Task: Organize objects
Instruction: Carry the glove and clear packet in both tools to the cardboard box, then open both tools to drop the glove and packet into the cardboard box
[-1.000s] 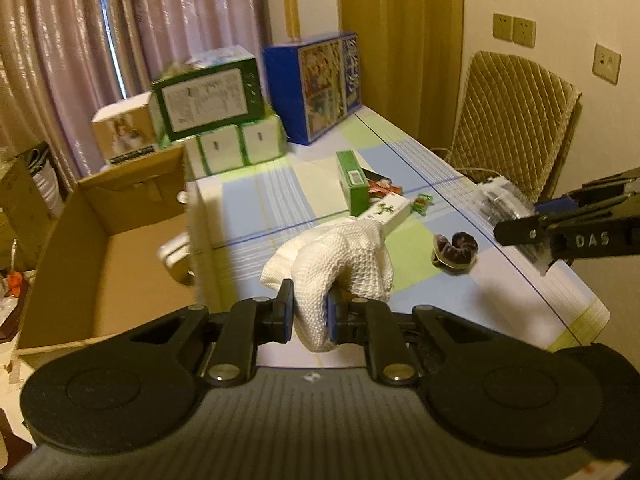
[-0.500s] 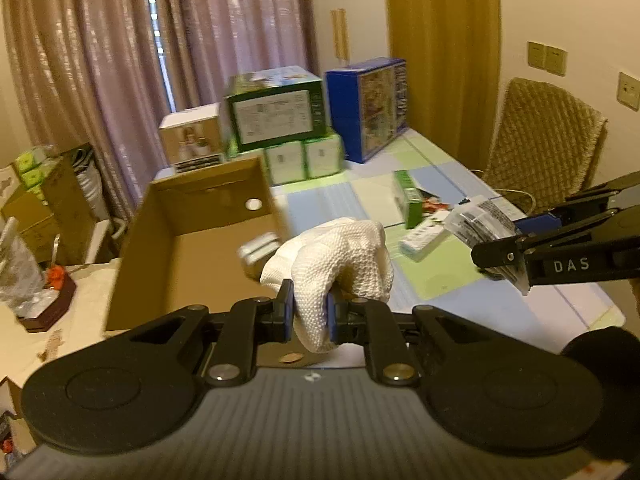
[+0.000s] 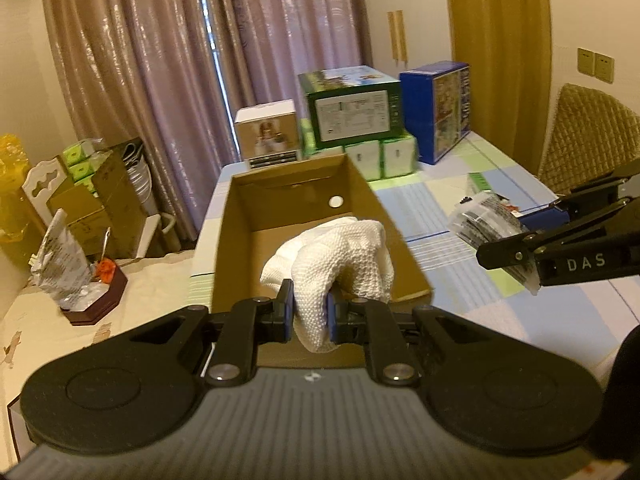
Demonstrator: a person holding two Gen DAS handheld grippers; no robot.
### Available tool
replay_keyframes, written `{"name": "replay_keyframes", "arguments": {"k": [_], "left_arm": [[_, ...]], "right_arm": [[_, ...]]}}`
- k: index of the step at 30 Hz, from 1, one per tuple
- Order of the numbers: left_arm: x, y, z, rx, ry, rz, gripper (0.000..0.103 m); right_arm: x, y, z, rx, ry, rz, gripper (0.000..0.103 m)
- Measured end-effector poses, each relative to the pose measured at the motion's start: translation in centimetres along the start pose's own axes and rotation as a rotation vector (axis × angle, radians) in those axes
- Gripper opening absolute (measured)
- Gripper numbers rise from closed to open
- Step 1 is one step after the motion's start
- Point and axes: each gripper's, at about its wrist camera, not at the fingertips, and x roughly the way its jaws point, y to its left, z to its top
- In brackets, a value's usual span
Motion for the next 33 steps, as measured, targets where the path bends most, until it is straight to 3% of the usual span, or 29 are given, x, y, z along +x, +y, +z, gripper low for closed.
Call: {"name": "replay_keyframes", "arguments": {"k": [18, 33], "left_arm": [[3.2, 3.8, 0.4, -0.034, 0.035, 0.014, 0.012], [8.7, 4.9, 1.6, 0.0, 0.096, -0.019, 0.013]], "right_arm": [[4.8, 2.2, 3.2, 0.004, 0.019, 0.042, 0.034], [8.7, -0.3, 5.1, 0.071, 0.034, 0.026, 0.034]]}}
